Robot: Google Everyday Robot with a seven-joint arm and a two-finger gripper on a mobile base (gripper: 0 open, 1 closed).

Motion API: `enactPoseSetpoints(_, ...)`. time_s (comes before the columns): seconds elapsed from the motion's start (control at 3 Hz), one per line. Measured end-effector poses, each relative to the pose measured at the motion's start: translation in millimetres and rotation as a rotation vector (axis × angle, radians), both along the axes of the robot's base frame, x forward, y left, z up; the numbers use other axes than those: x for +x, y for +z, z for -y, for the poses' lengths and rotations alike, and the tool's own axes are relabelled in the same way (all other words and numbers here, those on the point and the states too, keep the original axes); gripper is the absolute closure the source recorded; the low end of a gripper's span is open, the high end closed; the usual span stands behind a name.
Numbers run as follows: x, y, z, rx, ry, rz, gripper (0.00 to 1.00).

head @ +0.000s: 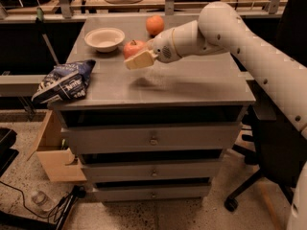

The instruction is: Move apple near blue chip bag

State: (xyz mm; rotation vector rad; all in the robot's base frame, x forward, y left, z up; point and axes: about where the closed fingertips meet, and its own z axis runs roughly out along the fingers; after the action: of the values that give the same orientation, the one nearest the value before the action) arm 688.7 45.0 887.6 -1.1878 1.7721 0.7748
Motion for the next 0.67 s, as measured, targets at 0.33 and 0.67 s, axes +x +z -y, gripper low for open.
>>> enactPoseSetpoints(0.33, -19.6, -8.3, -23.1, 0.06, 0.063, 0.029, 1.0)
enactPoseSetpoints(0.67, -32.2, -10.5, -36.2, 0.103, 0.104, 0.05, 1.0)
